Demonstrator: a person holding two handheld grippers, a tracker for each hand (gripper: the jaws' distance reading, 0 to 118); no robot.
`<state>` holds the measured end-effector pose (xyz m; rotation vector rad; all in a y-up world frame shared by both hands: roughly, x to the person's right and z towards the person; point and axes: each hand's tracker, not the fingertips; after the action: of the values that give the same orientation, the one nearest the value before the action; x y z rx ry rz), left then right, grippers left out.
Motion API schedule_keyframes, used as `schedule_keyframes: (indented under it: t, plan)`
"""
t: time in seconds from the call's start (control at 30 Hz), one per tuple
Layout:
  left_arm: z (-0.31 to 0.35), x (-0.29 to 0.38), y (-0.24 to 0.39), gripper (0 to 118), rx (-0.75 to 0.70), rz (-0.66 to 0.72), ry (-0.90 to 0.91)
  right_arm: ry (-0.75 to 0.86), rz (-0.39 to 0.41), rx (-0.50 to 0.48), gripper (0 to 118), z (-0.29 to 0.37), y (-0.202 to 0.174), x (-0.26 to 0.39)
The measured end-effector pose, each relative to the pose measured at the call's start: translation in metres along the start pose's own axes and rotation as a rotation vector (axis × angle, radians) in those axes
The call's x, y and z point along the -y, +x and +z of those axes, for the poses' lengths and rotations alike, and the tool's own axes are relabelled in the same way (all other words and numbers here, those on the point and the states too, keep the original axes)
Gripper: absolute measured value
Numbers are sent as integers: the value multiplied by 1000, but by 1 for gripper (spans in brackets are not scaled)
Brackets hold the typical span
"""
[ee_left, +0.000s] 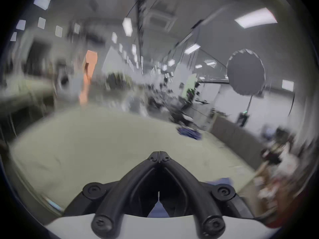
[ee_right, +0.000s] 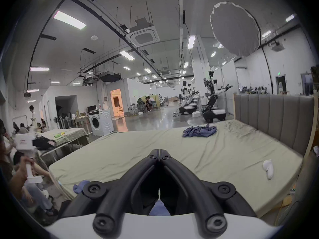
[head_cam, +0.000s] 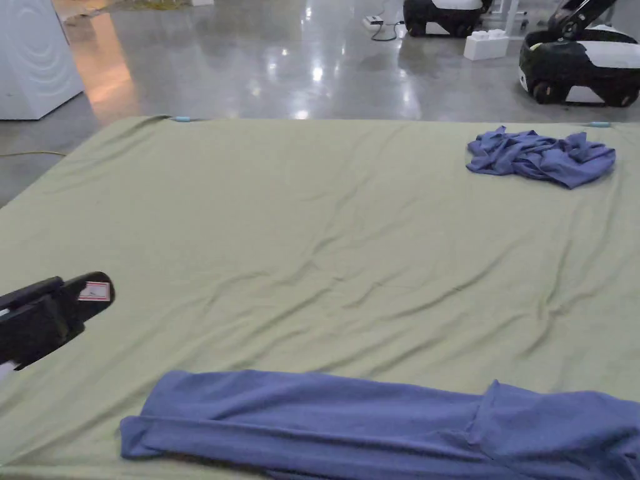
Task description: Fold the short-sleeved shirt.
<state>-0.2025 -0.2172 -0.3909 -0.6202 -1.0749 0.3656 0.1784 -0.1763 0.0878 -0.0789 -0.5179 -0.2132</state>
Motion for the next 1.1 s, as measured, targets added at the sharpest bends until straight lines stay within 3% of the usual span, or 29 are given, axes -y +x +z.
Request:
schedule_keyframes:
  t: [0.03, 0.07, 0.1, 0.13, 0.2, 0.27, 0.47, 0.53, 0.57, 0.6, 0.63, 0.67, 0.7, 0.77, 0.83, 0.93, 1.1]
  plan:
    - [-12, -5, -31, 7, 79, 157, -77, -18, -24, -11, 2, 0, 2, 2]
    - [-31, 0, -68, 37, 134, 302, -160, -37, -40, -27, 2, 0, 4, 5]
    - [-47, 9, -99, 85, 131, 430, -247, -56, -52, -41, 2, 1, 5, 7]
    - [-59, 21, -131, 92, 123, 516, -329, -69, -62, -48, 2, 2, 6, 10]
    - [-66, 40, -165, 92, 39, 613, -379, -93, -86, -68, 2, 5, 7, 13]
    - [-68, 49, -189, 92, -76, 607, -389, -95, -99, -85, 2, 12, 8, 15]
    - [-93, 80, -175, 92, -34, 553, -569, -107, -43, -89, 2, 31, 5, 16]
    - [-103, 93, -170, 92, 60, 631, -542, -108, -45, -93, 2, 33, 6, 16]
    - [-101, 96, -165, 92, 92, 657, -536, -114, -42, -94, 2, -38, -2, 18]
    - [-107, 98, -161, 91, 123, 667, -539, -120, -40, -93, 2, -39, -2, 18]
    - [-116, 101, -157, 86, 148, 665, -559, -124, -42, -91, 2, -40, -3, 19]
    - [-124, 102, -152, 72, 128, 649, -563, -130, -48, -96, 2, -41, -2, 21]
    - [-128, 101, -160, 15, 123, 636, -582, -140, -57, -102, 2, -43, -2, 22]
    - [-136, 103, -154, 11, 45, 556, -569, -151, -66, -102, 2, -44, -2, 23]
    - [-139, 106, -160, 11, 73, 593, -603, -156, -61, -100, 2, -43, -3, 23]
    - [-134, 87, -151, 11, 54, 510, -604, -160, -56, -94, 2, -40, 0, 22]
    - [-137, 62, -65, 11, 92, 383, -610, -166, -68, -84, 2, -41, 2, 22]
